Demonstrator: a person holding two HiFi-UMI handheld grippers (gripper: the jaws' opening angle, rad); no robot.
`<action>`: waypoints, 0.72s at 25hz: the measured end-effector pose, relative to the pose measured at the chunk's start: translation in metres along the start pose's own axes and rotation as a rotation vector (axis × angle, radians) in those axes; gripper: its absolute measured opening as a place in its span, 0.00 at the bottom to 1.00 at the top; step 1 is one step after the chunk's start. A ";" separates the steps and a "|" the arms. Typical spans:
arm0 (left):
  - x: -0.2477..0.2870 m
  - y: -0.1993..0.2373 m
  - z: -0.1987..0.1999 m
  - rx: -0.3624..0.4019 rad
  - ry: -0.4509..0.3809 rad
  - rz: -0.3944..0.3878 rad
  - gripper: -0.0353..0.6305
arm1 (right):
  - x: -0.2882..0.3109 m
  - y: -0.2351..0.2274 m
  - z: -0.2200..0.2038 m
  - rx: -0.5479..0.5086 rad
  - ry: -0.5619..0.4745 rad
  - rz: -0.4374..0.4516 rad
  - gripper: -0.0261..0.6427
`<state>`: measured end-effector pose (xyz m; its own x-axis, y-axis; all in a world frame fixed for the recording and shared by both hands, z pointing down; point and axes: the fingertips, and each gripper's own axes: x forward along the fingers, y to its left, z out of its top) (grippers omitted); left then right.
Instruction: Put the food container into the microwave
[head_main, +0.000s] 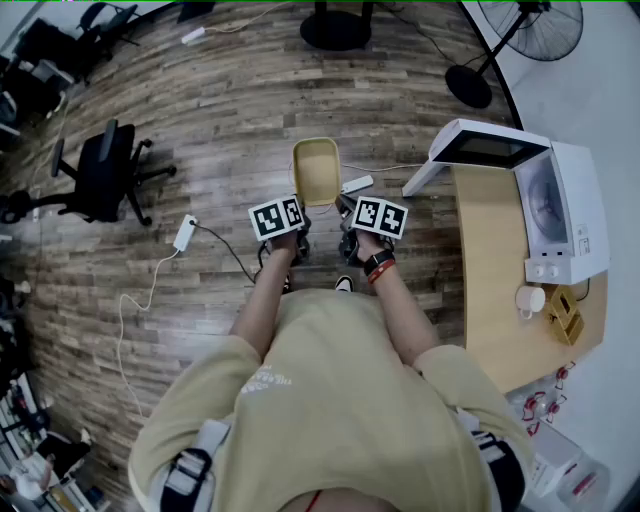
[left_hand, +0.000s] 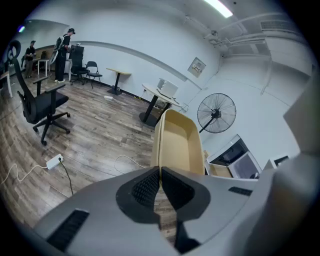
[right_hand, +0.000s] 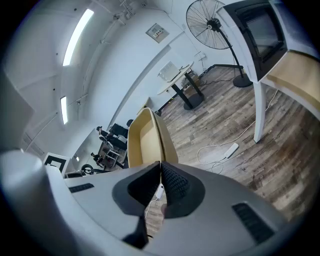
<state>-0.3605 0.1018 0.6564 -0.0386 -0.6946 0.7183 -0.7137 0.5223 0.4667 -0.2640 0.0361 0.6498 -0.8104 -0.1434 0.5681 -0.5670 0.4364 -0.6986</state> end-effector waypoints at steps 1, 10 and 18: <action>0.002 -0.008 -0.002 -0.001 0.002 -0.006 0.10 | -0.005 -0.006 0.003 0.005 -0.004 0.000 0.08; 0.029 -0.083 -0.027 0.081 0.045 -0.057 0.10 | -0.058 -0.069 0.023 0.096 -0.071 -0.034 0.08; 0.062 -0.134 -0.058 0.185 0.188 -0.137 0.10 | -0.101 -0.122 0.020 0.245 -0.148 -0.101 0.08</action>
<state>-0.2269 0.0179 0.6682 0.1848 -0.6399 0.7459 -0.8194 0.3187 0.4765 -0.1160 -0.0203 0.6690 -0.7503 -0.3109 0.5835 -0.6503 0.1881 -0.7360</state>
